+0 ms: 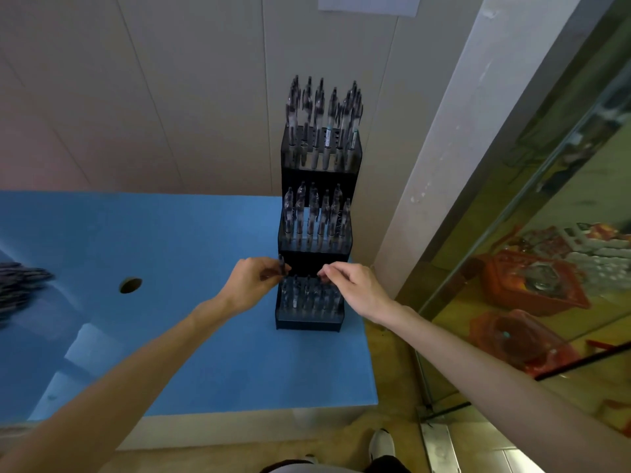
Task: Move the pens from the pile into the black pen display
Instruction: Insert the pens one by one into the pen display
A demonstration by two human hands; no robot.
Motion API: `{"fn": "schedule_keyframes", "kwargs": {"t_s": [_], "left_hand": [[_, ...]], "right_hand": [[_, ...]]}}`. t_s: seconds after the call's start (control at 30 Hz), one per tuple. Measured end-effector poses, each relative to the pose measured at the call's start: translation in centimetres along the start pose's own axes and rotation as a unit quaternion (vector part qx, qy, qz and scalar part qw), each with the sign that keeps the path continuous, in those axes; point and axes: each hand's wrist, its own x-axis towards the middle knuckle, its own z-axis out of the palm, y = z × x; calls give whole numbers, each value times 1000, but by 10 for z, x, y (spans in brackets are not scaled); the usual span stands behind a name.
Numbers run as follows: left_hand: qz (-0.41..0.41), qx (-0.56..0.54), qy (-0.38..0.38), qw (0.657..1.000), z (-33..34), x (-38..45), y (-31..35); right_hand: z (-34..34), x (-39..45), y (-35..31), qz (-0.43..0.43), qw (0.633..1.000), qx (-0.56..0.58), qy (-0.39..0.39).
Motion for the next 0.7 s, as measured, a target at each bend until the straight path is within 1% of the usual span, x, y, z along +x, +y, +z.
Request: {"fn": "schedule_keyframes", "kwargs": {"t_s": [0.1,0.23,0.33,0.4,0.53,0.63,0.7], "left_hand": [[7,58,-47,997,1,4,-2],[16,104,-53,993,4,8,-7],[12,143,-77,987,9,11,-8],[-3,149,-89,985,11,11,-7],[-16,145,-81,986,15,8,-4],[-31,146,-95,984,14,0,1],[-37,142,-74,986,11,-6,3]], "right_hand": [[1,-1,4,-1,1000,-3,-3],[5,1,7,1,1000,-3,-6],[7,0,2,10,1000,-3,-9],[8,-1,0,13,1000,-9,-10],[4,-2,-2,20,1000,-19,-7],[-1,-4,-2,15,999,-33,5],[-5,-6,-5,7,998,-58,14]]}}
